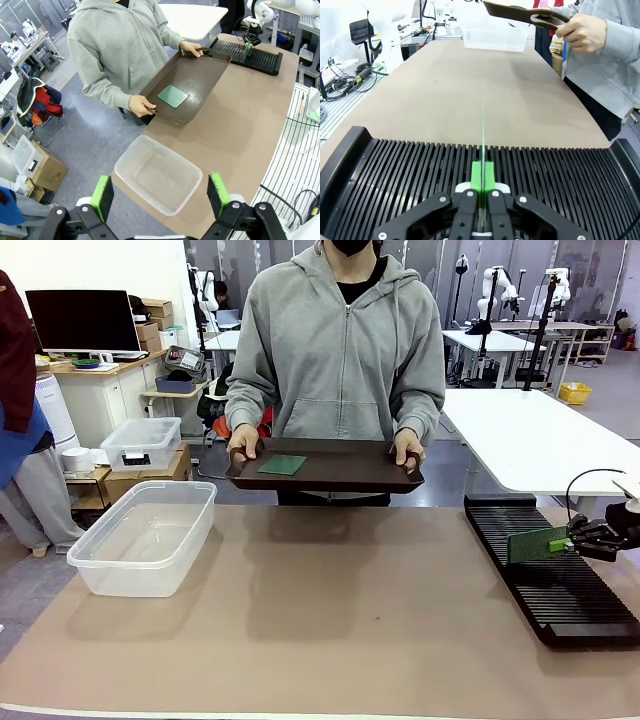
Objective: Sort PCBs into racks and boxes based on the side picked up.
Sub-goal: If the short side of the Blank PCB is picked up, insert it into the PCB Rack ; if the long side is picked up, place it in the Organizing box, then pick up the Blank PCB handed by the Human.
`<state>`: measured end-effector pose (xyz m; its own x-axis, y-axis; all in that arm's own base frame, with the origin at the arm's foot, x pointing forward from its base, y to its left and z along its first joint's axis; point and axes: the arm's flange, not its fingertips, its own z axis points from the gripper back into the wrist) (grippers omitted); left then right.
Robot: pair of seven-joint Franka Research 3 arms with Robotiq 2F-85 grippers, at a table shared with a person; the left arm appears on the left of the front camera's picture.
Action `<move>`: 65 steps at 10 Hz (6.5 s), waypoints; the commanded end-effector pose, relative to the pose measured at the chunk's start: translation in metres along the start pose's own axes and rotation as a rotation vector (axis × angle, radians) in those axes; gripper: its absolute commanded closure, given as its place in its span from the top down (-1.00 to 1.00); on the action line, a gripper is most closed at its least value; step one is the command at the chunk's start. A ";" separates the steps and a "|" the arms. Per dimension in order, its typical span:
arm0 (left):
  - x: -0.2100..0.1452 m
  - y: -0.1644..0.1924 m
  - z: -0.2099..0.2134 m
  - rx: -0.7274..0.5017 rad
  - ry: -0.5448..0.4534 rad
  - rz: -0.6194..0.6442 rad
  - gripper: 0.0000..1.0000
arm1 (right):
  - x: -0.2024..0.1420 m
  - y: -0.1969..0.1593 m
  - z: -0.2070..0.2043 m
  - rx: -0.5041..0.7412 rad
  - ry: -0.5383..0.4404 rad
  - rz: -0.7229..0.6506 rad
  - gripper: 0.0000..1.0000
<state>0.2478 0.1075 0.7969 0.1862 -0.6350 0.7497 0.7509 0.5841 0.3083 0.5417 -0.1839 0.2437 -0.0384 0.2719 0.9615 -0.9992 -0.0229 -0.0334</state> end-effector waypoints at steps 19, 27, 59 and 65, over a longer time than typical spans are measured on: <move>-0.001 -0.001 -0.002 -0.011 -0.010 -0.010 1.00 | 0.016 -0.002 0.028 -0.035 0.032 0.058 1.00; -0.001 -0.001 -0.002 -0.011 -0.010 -0.010 1.00 | 0.083 -0.013 0.056 -0.067 0.089 0.191 1.00; -0.001 -0.001 -0.002 -0.011 -0.010 -0.010 1.00 | 0.490 0.072 0.115 -0.436 0.772 -0.263 1.00; -0.001 -0.001 -0.002 -0.011 -0.010 -0.010 1.00 | 0.524 0.090 0.133 -0.540 0.787 -0.386 1.00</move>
<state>0.2478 0.1075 0.7969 0.1869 -0.6353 0.7493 0.7505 0.5845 0.3084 0.4296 -0.1718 0.7983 0.5053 0.6890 0.5195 -0.7818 0.6204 -0.0625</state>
